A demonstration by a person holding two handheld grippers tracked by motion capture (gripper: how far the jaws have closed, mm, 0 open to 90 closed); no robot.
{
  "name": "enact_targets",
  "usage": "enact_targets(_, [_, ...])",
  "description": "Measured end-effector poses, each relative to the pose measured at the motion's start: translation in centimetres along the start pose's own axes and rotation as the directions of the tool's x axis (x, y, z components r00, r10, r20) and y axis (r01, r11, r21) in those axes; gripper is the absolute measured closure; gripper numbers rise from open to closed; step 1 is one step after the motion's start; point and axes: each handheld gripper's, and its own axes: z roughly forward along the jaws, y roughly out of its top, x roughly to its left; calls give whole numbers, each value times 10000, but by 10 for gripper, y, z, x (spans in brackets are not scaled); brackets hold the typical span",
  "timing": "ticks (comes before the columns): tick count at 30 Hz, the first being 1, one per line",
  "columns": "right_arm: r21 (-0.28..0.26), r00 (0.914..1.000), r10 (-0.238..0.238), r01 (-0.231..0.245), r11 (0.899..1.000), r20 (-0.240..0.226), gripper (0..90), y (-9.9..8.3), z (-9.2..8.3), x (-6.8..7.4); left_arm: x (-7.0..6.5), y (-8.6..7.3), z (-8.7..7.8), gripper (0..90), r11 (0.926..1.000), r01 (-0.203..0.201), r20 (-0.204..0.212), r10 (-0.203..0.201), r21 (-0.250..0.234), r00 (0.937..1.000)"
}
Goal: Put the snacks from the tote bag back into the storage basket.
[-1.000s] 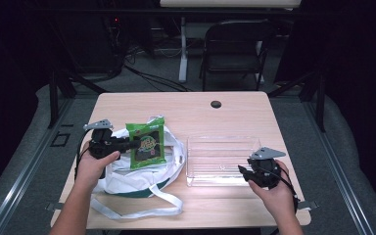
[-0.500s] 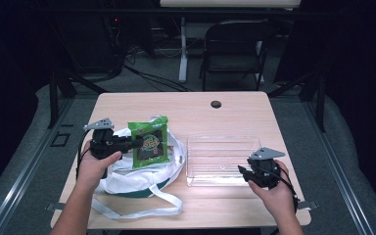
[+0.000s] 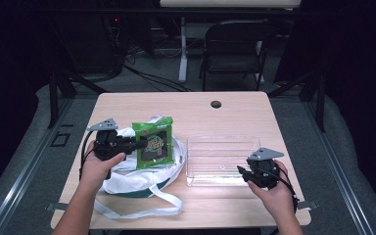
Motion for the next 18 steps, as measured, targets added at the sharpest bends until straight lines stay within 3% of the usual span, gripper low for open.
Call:
enact_targets(8, [-160,9989,-462,462,9988,-46,554,3,-1,4,-8,2,3,725,9998,-76,133,79,-172,9999])
enact_targets(13, [-440,9981,-536,522,9977,-317,544,14,-7,7,-14,3,5,726,9996,-149,270,156,-257,9995])
enact_targets(18, [-348,9961,-657,638,9974,-592,571,27,-10,6,-19,4,9,726,9994,-203,456,216,-289,9987])
